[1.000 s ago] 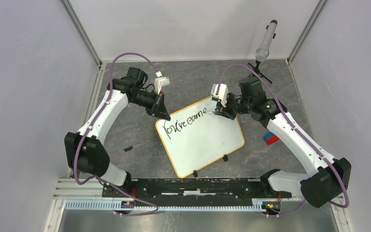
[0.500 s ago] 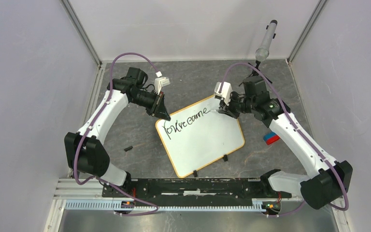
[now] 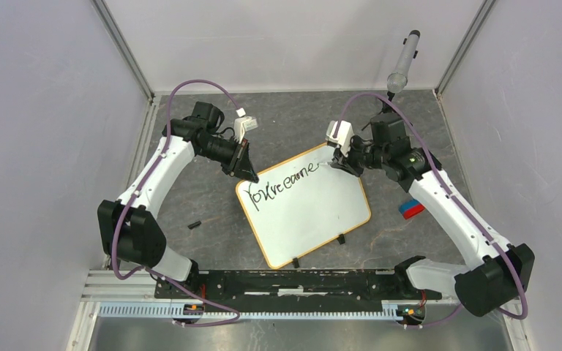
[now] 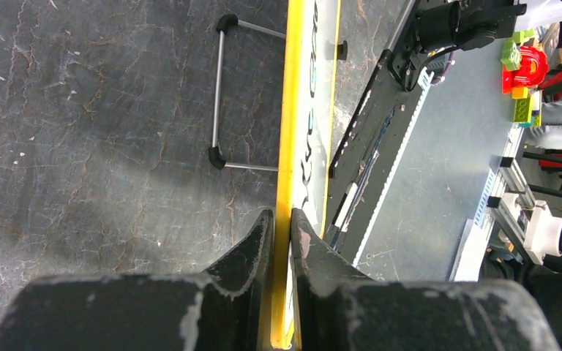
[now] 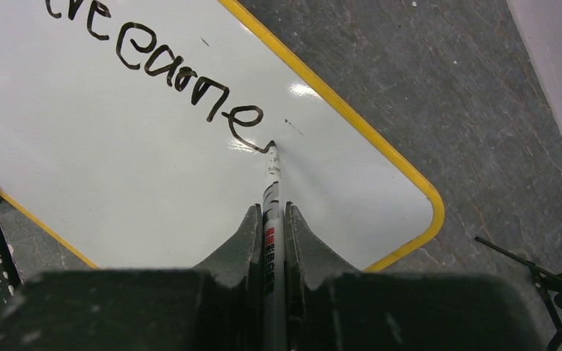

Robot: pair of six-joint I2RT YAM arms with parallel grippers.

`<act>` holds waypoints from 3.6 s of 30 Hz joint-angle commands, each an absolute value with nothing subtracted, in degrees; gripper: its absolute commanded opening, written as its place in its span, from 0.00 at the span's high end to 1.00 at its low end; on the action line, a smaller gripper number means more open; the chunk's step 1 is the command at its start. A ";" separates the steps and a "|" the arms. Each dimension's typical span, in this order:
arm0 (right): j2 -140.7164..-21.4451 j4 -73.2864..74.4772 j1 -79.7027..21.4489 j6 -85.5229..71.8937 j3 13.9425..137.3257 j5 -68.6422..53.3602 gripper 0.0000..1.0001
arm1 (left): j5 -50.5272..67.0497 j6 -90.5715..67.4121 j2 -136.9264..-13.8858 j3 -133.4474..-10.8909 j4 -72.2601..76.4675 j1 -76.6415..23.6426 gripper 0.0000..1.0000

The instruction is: Write a sentence on the whiteboard

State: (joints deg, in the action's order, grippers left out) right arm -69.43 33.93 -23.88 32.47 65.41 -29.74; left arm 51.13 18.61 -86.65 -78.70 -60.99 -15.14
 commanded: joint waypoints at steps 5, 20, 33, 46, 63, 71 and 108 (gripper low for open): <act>-70.73 31.20 -23.69 31.19 68.20 -31.35 1.00 | 50.65 21.34 -86.29 -80.09 -60.84 -15.47 0.98; -69.20 33.20 -24.43 32.57 64.84 -32.60 1.00 | 50.73 21.30 -86.53 -80.16 -60.89 -15.42 0.98; -68.84 34.75 -24.26 34.68 65.33 -30.01 1.00 | 50.54 21.18 -86.53 -80.42 -60.89 -15.47 0.98; -70.38 32.81 -23.36 33.19 68.98 -27.81 1.00 | 50.62 21.11 -86.67 -80.52 -60.84 -15.42 0.98; -72.33 31.72 -22.94 31.98 71.74 -27.72 1.00 | 50.54 21.37 -86.68 -80.57 -60.89 -15.47 0.98; -70.26 32.86 -22.90 32.08 68.71 -28.96 1.00 | 50.49 21.32 -86.63 -80.47 -60.82 -15.47 0.98; -68.56 42.16 -23.70 36.22 71.52 -39.28 1.00 | 47.74 28.52 -91.71 -85.08 -67.28 -15.63 0.98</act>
State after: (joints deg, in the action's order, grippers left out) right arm -68.42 40.40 -23.18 35.05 68.14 -34.41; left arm 51.00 22.35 -90.61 -82.56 -64.95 -15.27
